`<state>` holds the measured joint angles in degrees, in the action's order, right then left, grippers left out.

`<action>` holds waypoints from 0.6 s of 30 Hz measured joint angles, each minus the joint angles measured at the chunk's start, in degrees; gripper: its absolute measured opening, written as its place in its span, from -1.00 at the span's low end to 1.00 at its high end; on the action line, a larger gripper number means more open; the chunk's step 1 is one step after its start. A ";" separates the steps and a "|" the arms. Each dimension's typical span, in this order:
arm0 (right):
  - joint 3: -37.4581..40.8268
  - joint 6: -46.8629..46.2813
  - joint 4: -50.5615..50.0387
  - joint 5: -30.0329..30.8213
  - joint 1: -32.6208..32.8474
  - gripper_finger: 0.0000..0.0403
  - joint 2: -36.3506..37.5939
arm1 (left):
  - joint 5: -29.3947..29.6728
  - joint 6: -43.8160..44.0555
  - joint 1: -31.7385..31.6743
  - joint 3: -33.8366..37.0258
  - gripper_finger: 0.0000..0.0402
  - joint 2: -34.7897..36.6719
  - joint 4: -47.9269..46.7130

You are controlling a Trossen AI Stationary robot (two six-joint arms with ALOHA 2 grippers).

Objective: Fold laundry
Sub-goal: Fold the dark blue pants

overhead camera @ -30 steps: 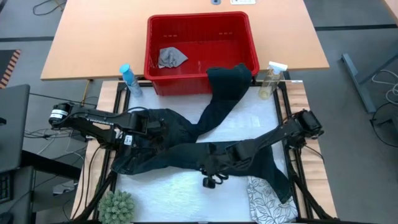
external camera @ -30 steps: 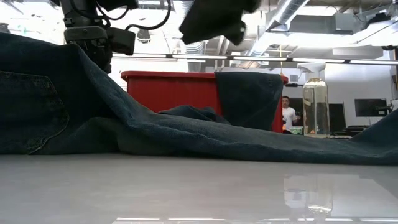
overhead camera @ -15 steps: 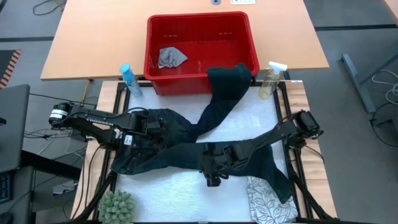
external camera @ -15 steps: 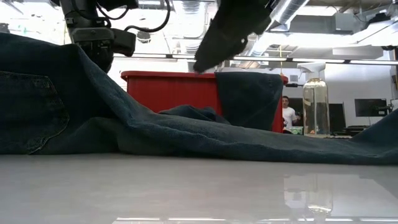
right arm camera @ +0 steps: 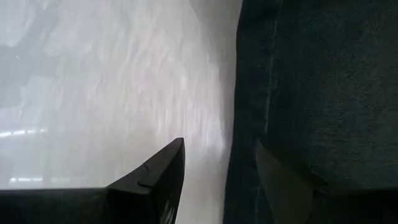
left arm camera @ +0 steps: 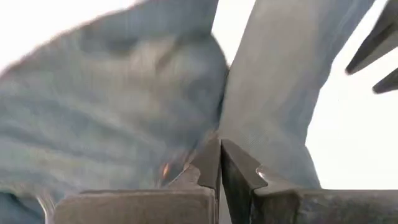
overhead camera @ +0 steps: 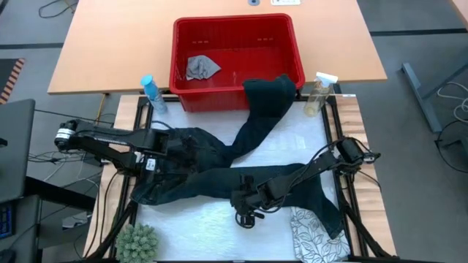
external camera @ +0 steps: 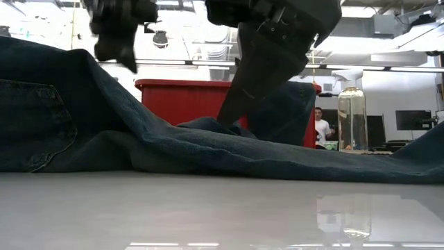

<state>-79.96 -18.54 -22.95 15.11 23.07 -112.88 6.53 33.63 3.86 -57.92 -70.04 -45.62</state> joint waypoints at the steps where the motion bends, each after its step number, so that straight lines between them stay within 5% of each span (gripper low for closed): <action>1: 0.00 -0.10 0.10 0.32 0.00 0.09 0.00 | 1.82 0.06 0.90 -1.33 -1.00 0.88 0.04; 10: 0.00 -0.06 2.84 2.74 -0.35 0.09 0.02 | 19.95 3.88 11.34 -5.37 -1.00 7.68 1.24; 18: 0.00 0.53 3.30 2.87 -0.32 0.09 0.04 | 22.71 1.46 18.05 5.60 -1.00 12.37 17.09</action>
<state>-79.96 -18.01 -19.65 17.98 22.74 -112.84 29.25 35.09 21.91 -52.32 -57.66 -28.53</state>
